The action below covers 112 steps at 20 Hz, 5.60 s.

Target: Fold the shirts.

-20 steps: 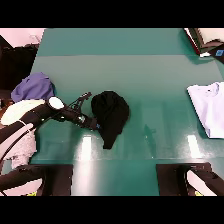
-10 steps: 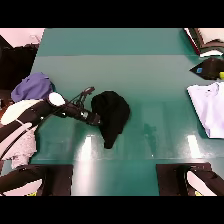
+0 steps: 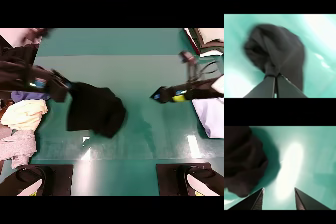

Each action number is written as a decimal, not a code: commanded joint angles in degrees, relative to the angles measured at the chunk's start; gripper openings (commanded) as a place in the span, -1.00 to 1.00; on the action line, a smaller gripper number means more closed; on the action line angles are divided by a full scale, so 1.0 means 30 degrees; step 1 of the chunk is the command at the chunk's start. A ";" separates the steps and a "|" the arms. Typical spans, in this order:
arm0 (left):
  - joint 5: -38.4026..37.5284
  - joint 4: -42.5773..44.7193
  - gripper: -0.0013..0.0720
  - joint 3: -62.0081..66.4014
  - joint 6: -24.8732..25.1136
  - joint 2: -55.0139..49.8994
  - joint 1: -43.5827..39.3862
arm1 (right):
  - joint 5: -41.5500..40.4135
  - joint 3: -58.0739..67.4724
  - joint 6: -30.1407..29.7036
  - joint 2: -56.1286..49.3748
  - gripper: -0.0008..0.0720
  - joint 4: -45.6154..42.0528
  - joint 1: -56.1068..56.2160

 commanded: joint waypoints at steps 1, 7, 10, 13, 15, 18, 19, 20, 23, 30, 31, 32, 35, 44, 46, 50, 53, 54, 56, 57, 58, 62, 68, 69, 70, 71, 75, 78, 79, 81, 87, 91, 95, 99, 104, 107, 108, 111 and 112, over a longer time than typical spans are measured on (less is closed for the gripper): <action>-0.1435 0.4269 -0.90 0.1916 -0.1384 0.0743 0.0000 | -0.2572 -0.2339 -0.1829 -0.2353 0.27 0.4801 0.1938; -0.2208 0.4299 -0.90 0.1916 -0.1566 0.0510 0.0000 | -0.4073 -0.2229 -0.5836 -0.7446 0.27 1.1897 0.5136; -0.2222 0.4291 -0.90 0.1916 -0.1676 0.0510 0.0000 | -0.3745 -0.1115 -0.5909 -0.9267 0.27 1.2174 0.6739; -0.2295 0.4291 -0.90 0.1916 -0.1676 0.0510 0.0000 | -0.3730 -0.0481 -0.5887 -1.0601 0.27 1.2167 0.8036; -0.2302 0.4291 -0.90 0.1916 -0.1676 0.0510 0.0000 | -0.3745 -0.0211 -0.5792 -1.1198 0.27 1.2196 0.8721; -0.2288 0.4291 -0.90 0.1916 -0.1676 0.0510 0.0000 | -0.4401 0.0175 -0.5690 -1.1803 0.27 1.2189 0.9872; -0.2288 0.4291 -0.90 0.1916 -0.1668 0.0510 0.0000 | -0.4918 0.0240 -0.5690 -1.1868 0.24 1.2189 1.0185; -0.2288 0.4291 -0.90 0.1916 -0.1676 0.0510 0.0000 | -0.5632 0.0240 -0.5697 -1.1861 0.23 1.2160 1.0462; -0.2259 0.4328 -0.90 0.1916 -0.1683 0.0510 0.0000 | -0.5843 0.0219 -0.5712 -1.1766 -0.93 1.1963 1.0499; -0.1290 0.8276 -0.90 0.4029 -0.2178 0.0590 0.0000 | -0.2565 0.0226 -0.1020 -0.4969 -0.94 0.2426 0.5362; -0.1246 0.8349 -0.90 0.4532 -0.2178 0.0590 0.0000 | -0.1734 0.0226 -0.0124 -0.3504 -0.94 0.0714 0.4197; -0.1231 0.8269 -0.90 0.4947 -0.2186 0.0590 0.0000 | -0.1115 0.0226 0.0328 -0.1865 -0.94 -0.0452 0.2907; -0.1268 0.7912 -0.90 0.5515 -0.2382 0.0590 0.0000 | -0.0911 0.0306 0.0313 0.2783 -0.94 -0.0911 -0.0437; -0.1566 0.1384 -0.90 0.8961 -0.2659 0.0590 -0.0007 | 0.1923 0.8699 0.0233 0.7482 -0.94 -0.1020 -0.5450; -0.1953 -0.0699 -0.90 0.9843 -0.2652 0.0590 -0.0007 | 0.2827 1.0943 0.0226 0.6994 -0.94 -0.1020 -0.5654; -0.2353 -0.2543 -0.90 1.0557 -0.2477 0.0590 -0.0007 | 0.4495 1.5402 0.0226 0.4962 -0.94 -0.1005 -0.5646; -0.2841 0.0532 -0.90 0.9041 -0.2171 0.0546 0.0000 | 0.5748 1.7369 0.0233 0.2506 -0.94 -0.0852 -0.5632; -0.2725 0.2055 -0.90 0.7832 -0.2178 0.0546 0.0000 | 0.6200 1.7573 0.0248 0.1435 -0.94 -0.0860 -0.5406; -0.1749 0.4626 -0.90 0.4743 -0.2426 0.0525 0.0000 | 0.6870 1.7580 0.0248 -0.0918 -0.94 -0.0925 -0.4328; -0.0692 0.5464 -0.90 0.2849 -0.2725 0.0488 0.0000 | 0.7147 1.7580 0.0240 -0.2280 -0.94 -0.0976 -0.3636; 0.0532 0.6113 -0.90 0.1049 -0.2871 0.0350 0.0000 | 0.7184 1.7580 0.0233 -0.3585 -0.94 -0.1042 -0.2965; 0.5697 0.5661 -0.90 -0.3366 -0.4146 -0.2062 0.2827 | 0.4648 1.7580 -0.0197 -0.8517 -0.94 -0.3490 -0.0918; 0.9479 -0.0459 -0.90 -0.3432 -0.2484 -0.7176 0.6958 | -0.0678 1.7588 0.0495 -1.2692 -0.92 -0.4335 -0.0423; 0.9573 -0.0947 -0.43 -0.3424 -0.2499 -0.7679 0.7337 | -0.1217 1.7588 0.0546 -1.2983 -0.55 -0.4328 -0.0495; 0.9435 -0.1304 0.38 -0.3315 -0.2521 -0.8065 0.7715 | -0.1253 1.7588 0.0546 -1.3129 0.17 -0.4313 -0.0612; 0.9041 -0.1858 0.57 -0.3155 -0.2506 -0.8306 0.8240 | -0.1020 1.7588 0.0612 -1.3107 0.33 -0.4320 -0.0823; 0.5960 -0.3752 0.56 -0.2637 -0.0568 -0.8306 1.0637 | 0.2492 1.7580 0.0393 -1.1956 -0.12 -0.4306 -0.2149; 0.3104 -0.4590 0.36 -0.2667 0.1552 -0.9216 1.1548 | 0.6688 1.7580 -0.1290 -1.1249 -0.15 -0.2681 -0.3155; 0.2805 -0.4626 0.38 -0.2667 0.1770 -0.9770 1.1540 | 0.7788 1.7580 -0.1435 -1.1169 -0.15 -0.1865 -0.3395; 0.2681 -0.5814 0.38 -0.2667 0.2222 -1.1205 1.1475 | 0.9639 1.7580 -0.1435 -1.1162 -0.15 -0.0787 -0.3752; 0.3322 -0.7424 0.38 -0.2659 0.2863 -1.4724 1.1162 | 1.0775 1.7580 -0.1406 -1.1154 -0.15 -0.0831 -0.3745; 0.4699 -0.7475 0.38 -0.2659 0.2856 -1.4906 1.0666 | 1.0783 1.7580 -0.1399 -1.1154 -0.15 -0.0838 -0.3745; 0.4597 -0.7584 -0.74 -0.2659 0.2878 -1.4906 1.0520 | 1.1227 1.7566 -0.1399 -1.1154 -0.15 -0.0903 -0.3759; 0.1683 -0.6994 -0.91 -0.2353 0.3031 -1.4564 1.0520 | 1.1132 1.5562 -0.1399 -1.0331 -0.15 -0.0984 -0.4131; -0.1246 -0.4510 -0.91 -0.2382 0.3235 -1.1468 1.0513 | 0.7737 0.6222 -0.1406 -0.5960 -0.15 -0.0998 -0.6419; -0.1508 -0.4422 -0.91 -0.2382 0.3177 -0.8932 1.0513 | 0.5064 0.0372 -0.1413 -0.3592 -0.13 -0.0838 -0.8400; -0.1494 -0.4437 -0.91 -0.2382 0.3096 -0.8080 1.0513 | 0.4211 -0.1311 -0.1413 -0.3053 -0.03 -0.0794 -0.9012; -0.1836 -0.4459 -0.90 -0.2382 0.2616 -0.6477 1.0513 | 0.3002 -0.4386 -0.2390 -0.2900 0.06 -0.0656 -1.0258; -0.2033 -0.4459 -0.90 -0.2382 0.2310 -0.6222 1.0513 | 0.2732 -0.4889 -0.2820 -0.3213 0.06 -0.0051 -1.0484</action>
